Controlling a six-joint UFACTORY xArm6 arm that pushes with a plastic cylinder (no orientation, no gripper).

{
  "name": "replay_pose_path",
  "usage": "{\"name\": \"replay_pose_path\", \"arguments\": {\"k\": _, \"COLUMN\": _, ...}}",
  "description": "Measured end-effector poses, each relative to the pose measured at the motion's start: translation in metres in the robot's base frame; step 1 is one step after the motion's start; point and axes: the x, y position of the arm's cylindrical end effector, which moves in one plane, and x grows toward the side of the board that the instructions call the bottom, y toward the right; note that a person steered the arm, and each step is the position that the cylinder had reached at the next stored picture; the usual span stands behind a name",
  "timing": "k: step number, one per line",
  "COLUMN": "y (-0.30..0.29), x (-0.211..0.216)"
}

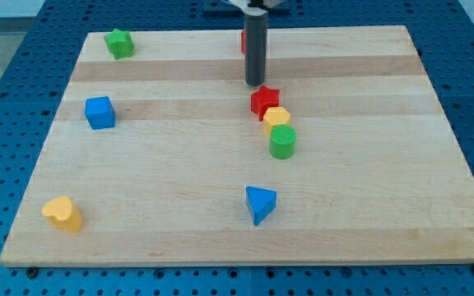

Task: Push the red star into the hexagon

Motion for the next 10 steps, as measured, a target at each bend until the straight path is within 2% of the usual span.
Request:
{"name": "replay_pose_path", "arguments": {"k": 3, "y": -0.022, "x": 0.041}}
{"name": "replay_pose_path", "arguments": {"k": 10, "y": 0.011, "x": 0.036}}
